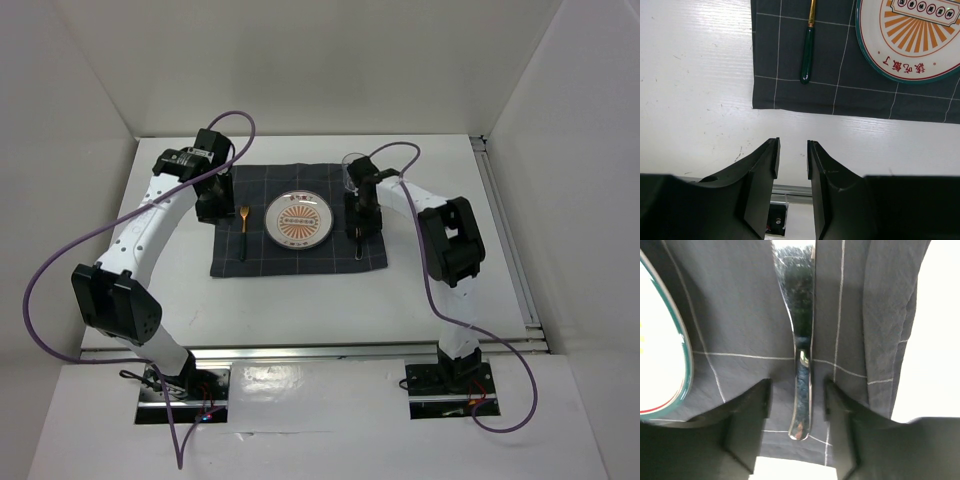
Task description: Set the dinner table for one person
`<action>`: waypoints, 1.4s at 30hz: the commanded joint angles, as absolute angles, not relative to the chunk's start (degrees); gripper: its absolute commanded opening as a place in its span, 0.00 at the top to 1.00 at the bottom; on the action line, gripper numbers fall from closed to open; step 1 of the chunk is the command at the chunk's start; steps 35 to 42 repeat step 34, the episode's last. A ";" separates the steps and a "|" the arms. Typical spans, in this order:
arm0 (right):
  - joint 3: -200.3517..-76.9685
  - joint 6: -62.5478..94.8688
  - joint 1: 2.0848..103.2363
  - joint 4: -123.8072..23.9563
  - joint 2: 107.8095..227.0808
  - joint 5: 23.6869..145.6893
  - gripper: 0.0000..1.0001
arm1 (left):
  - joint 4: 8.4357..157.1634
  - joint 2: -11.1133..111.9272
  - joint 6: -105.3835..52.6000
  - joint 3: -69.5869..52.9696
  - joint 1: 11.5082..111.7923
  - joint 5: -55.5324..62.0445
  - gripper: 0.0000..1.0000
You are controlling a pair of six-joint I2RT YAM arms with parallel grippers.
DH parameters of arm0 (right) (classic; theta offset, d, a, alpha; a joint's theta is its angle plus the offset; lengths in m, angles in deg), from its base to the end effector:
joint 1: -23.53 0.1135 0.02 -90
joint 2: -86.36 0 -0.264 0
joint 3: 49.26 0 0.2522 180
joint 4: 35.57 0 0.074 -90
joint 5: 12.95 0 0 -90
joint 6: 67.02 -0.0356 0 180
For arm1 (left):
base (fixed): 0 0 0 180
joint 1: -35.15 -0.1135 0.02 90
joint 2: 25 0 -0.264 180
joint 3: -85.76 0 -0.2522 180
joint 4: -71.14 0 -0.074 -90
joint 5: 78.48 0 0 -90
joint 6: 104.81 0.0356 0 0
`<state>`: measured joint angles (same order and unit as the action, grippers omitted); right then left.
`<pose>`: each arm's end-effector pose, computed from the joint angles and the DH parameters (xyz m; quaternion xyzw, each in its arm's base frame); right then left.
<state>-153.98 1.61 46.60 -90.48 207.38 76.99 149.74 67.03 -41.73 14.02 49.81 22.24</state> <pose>0.3988 0.1698 0.1652 -0.0146 0.9865 0.0613 0.1513 0.3132 -0.0751 0.3513 -0.1254 0.9589 0.0004 0.2545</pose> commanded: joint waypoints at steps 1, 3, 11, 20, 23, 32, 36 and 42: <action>-157.24 2.06 46.30 -90.20 206.61 76.43 0.39 | 150.29 65.79 -40.65 14.88 49.83 23.03 0.54; -157.85 2.06 46.30 -91.59 204.76 75.73 0.29 | 150.29 65.79 -40.65 14.88 49.83 23.03 0.54; -156.65 1.27 43.06 -98.63 188.60 67.48 0.01 | 149.77 66.32 -41.71 14.88 49.83 21.37 0.54; -142.49 -6.63 23.12 -99.24 171.45 70.10 0.01 | 148.01 66.85 -41.71 17.61 49.83 16.62 0.54; -140.38 -7.26 16.87 -101.27 170.22 70.10 0.01 | 147.22 66.85 -41.71 18.83 49.83 15.91 0.54; -135.72 -5.41 10.79 -99.18 165.22 74.49 0.01 | 146.69 68.08 -40.12 18.93 49.83 15.30 0.54; -133.79 -4.62 10.79 -97.24 163.45 75.28 0.01 | 146.69 68.08 -40.12 18.93 49.83 15.30 0.54; -133.79 -4.62 10.79 -97.24 163.45 75.28 0.01 | 146.69 68.08 -40.12 18.93 49.83 15.30 0.54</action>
